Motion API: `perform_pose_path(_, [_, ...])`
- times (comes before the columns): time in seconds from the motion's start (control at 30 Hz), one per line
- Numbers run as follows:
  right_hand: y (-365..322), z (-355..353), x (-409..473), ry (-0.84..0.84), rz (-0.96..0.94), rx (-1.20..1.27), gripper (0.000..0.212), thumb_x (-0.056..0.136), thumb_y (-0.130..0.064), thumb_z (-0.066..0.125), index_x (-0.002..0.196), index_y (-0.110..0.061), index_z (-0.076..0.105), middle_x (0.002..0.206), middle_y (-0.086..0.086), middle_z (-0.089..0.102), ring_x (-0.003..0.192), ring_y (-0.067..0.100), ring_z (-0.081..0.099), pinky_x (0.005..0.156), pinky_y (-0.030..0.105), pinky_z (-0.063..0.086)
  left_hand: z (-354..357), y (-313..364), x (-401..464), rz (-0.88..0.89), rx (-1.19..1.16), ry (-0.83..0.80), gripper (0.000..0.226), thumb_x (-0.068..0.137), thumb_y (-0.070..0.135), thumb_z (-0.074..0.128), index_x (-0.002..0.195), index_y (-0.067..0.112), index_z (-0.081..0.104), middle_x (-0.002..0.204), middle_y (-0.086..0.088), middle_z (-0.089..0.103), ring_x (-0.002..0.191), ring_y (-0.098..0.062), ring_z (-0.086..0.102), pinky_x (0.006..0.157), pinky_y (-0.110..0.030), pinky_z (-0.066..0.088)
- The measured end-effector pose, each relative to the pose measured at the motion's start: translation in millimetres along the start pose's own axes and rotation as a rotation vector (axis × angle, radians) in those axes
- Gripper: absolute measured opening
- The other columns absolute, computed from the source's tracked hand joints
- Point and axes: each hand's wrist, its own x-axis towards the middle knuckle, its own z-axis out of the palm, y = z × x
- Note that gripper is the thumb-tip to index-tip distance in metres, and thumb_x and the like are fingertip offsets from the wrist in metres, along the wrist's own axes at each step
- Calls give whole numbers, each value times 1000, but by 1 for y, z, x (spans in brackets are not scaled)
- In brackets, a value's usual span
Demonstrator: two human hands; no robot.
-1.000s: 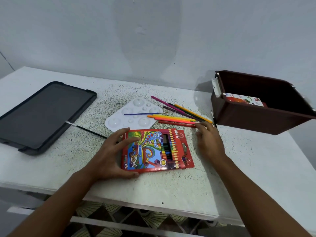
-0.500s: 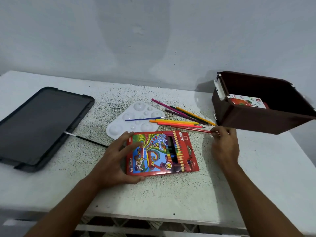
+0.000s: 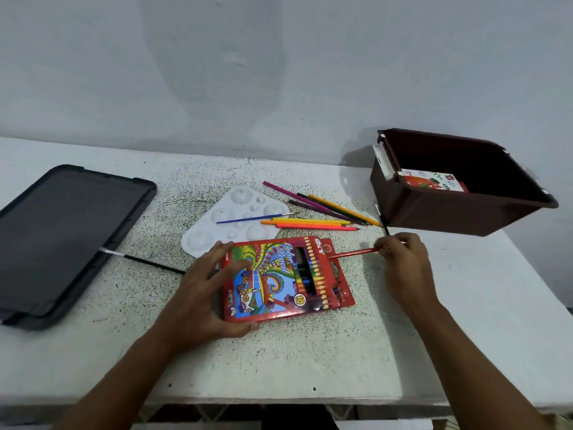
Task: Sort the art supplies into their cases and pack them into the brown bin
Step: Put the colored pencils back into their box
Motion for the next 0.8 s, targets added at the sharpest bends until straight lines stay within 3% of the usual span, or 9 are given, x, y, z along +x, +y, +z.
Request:
perform_pose_path(0.13, [-23,21,-4,-113,-73,110,22,86,-1,65,105,-12,70,101,7,56,100,29,53,83,37,48,-1,0,-1,1,-3,1,95,53,68,77,132,24,52,151,-5,31,142,-25,27,104,-54,38])
perform_pose_path(0.27, [-44,27,-6,-196,-67,273,21,91,-7,60,109,-15,68,104,-4,54,100,12,49,81,14,37,-1,1,-1,5,5,-5,95,53,67,78,132,22,53,151,-6,32,142,-25,26,103,-54,38])
perform_pose_path(0.4, [-49,31,-12,-187,-141,295,25,88,1,53,103,-9,69,102,1,60,99,16,51,81,23,42,0,1,-1,-10,-7,-8,95,53,66,79,133,24,51,151,-6,31,142,-25,26,103,-55,38])
perform_pose_path(0.57, [-44,35,-9,-237,-166,327,26,88,7,56,101,-10,72,97,-7,58,98,12,43,79,4,31,-1,2,-1,-31,-19,-5,94,53,67,78,134,31,47,152,-3,30,142,-23,26,102,-56,38])
perform_pose_path(0.8, [-41,38,-6,-255,-166,377,29,88,7,56,98,-14,73,94,-9,61,96,6,42,79,3,29,-2,2,0,-36,-21,-16,94,53,64,78,134,26,50,152,-2,29,142,-24,26,104,-55,37])
